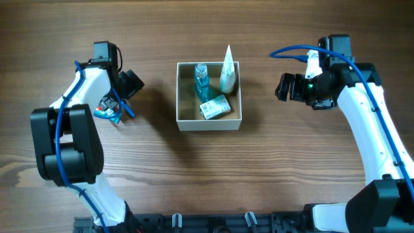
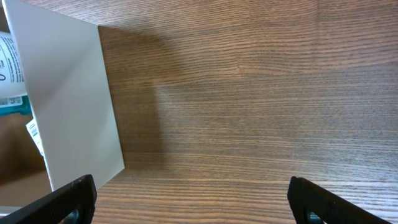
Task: Pack container
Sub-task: 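Reach the left gripper down and grasp the blue razor, then carry the blue razor with the left gripper into the box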
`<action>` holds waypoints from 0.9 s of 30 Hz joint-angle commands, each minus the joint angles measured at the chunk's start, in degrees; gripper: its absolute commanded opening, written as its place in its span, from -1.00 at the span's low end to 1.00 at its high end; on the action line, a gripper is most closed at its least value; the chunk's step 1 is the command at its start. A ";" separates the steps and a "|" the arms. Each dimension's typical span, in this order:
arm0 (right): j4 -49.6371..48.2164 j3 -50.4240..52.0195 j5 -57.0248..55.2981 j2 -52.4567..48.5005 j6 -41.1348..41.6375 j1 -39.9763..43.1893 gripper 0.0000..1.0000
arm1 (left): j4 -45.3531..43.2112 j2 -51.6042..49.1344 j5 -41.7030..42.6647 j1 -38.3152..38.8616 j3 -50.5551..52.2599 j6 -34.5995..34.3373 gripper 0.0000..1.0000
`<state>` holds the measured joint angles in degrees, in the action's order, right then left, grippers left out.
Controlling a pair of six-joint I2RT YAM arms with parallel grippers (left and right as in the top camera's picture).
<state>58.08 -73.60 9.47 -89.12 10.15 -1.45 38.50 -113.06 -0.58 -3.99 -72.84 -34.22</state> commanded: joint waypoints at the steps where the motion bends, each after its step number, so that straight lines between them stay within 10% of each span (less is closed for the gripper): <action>1: 0.09 -0.15 1.14 -0.39 -1.03 0.04 0.99 | 1.22 -1.73 0.76 -0.26 -0.15 -0.76 0.81; 13: 0.11 -0.15 1.14 -0.39 -1.03 0.04 1.00 | 5.27 -1.73 0.74 -0.26 -0.15 -0.76 -0.40; 27: 0.28 -0.15 1.14 -0.39 -1.03 0.04 0.99 | 5.05 -1.70 0.74 -0.26 -0.15 -0.76 -0.71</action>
<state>58.13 -73.60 9.67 -89.12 10.15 -1.45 43.53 -113.45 -0.54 -3.99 -72.93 -34.85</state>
